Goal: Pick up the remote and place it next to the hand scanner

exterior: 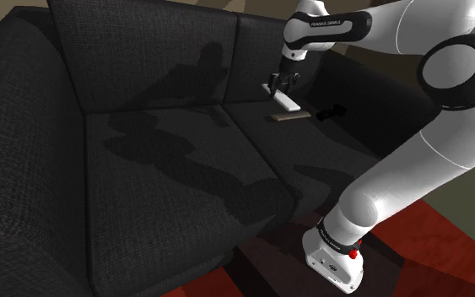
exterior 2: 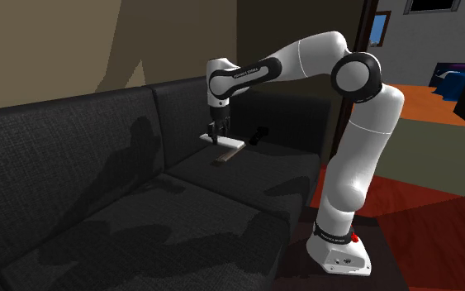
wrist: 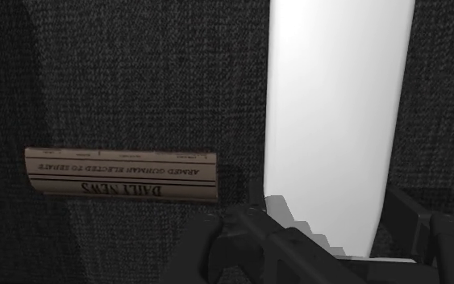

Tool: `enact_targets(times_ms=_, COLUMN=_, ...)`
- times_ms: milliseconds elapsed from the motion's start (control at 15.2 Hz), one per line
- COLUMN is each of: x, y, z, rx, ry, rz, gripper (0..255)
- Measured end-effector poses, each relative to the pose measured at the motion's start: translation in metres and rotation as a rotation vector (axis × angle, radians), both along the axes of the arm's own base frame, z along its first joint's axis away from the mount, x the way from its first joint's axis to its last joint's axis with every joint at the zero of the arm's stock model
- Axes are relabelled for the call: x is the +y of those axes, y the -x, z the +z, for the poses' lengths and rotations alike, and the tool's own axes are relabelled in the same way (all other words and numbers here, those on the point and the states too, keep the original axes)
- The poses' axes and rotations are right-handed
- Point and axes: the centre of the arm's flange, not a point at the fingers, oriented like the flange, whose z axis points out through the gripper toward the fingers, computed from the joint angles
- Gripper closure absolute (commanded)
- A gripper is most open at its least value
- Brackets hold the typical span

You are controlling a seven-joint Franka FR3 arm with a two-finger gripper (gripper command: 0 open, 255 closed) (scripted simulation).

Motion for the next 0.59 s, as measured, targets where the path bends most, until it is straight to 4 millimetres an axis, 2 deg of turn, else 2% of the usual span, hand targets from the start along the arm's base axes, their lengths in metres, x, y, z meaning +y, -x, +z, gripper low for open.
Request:
enact_targets(times_ms=462, x=-0.070, y=0.054, z=0.000, rx=0.000, ry=0.000, rz=0.000, gripper=255)
enact_targets(times_ms=594, x=-0.091, y=0.075, z=-0.002, rx=0.000, ry=0.000, rz=0.000, gripper=255)
